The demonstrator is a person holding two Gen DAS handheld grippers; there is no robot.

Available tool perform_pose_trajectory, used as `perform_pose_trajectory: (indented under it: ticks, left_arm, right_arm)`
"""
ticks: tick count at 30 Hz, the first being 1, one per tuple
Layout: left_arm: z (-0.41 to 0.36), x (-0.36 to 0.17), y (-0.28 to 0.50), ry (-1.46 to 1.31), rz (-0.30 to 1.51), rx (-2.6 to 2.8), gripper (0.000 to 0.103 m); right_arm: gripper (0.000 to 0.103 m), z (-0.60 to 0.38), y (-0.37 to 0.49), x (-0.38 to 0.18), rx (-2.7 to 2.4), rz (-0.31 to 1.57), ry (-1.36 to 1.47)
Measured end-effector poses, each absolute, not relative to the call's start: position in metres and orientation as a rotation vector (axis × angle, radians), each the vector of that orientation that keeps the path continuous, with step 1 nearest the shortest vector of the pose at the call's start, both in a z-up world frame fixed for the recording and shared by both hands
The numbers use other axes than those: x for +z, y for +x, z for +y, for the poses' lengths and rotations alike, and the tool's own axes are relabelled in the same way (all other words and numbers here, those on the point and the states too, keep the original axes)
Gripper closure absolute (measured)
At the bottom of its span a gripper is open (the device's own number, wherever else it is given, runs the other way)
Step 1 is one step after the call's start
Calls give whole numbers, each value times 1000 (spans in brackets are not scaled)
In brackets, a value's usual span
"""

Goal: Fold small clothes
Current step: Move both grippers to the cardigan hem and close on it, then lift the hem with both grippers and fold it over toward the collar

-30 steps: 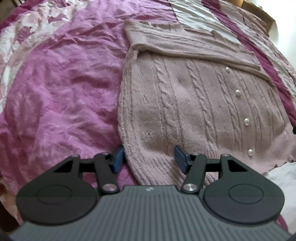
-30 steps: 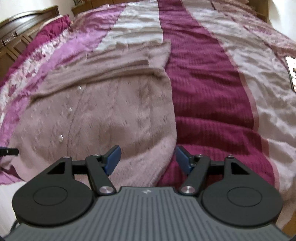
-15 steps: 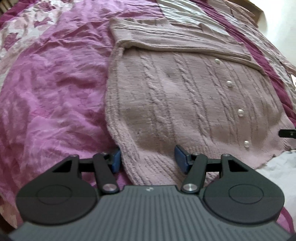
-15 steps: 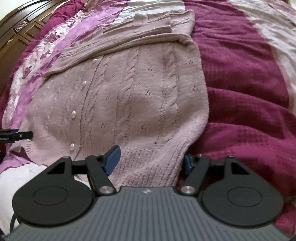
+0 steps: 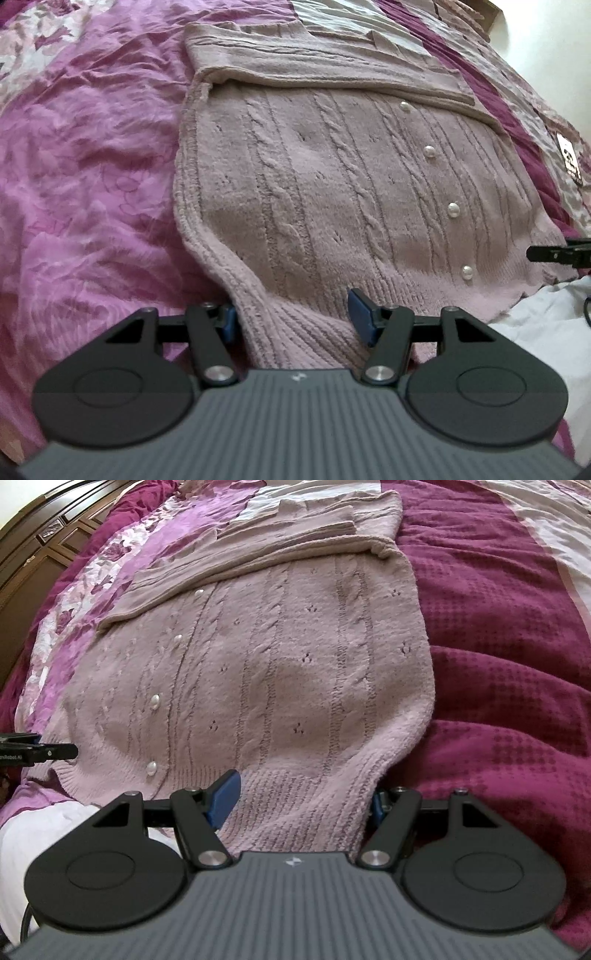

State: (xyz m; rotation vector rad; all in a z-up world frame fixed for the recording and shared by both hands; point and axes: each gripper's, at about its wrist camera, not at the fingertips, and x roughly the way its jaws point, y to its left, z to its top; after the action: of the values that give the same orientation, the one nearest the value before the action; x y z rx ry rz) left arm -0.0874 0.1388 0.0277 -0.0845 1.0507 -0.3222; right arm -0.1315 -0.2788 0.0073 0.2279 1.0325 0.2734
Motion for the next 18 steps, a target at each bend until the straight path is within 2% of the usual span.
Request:
perform_pose_trajectory:
  ticks: [2,3,5,7,8,9,10,12,18]
  left_arm:
    - [141,28,-88,-92,1052,-326,45]
    - [141,28,-88,-92,1050,-324,48]
    - [143,27,-87,-85,1050,-314,68]
    - [146,25,-85,-91,1059,-309,84]
    - [149,24,-84,-105,1061,-312,87]
    - [150,25,-83,-117,1059,-316,89]
    - [151,25,-83,-121,1053,-319,91]
    - [153,29,-84,-138,1031,-326,92]
    - [168,46,-81,-263,938,-329,93]
  right_arm:
    - [30,-279,-132,7,277,1027,233]
    - [33,-280,-132,7,277,1022,236]
    - [46,-281,-134,6,269,1012,241]
    - [65,-282,-134,4,267,1011,253]
    - [71,-283,-134,3,269,1011,263]
    - [80,-285,-133,2,279,1009,280]
    - [84,-287,-133,2,290,1005,297]
    - [89,-292,-134,3,310,981,334]
    - [93,-305,-136,15,337,853,446]
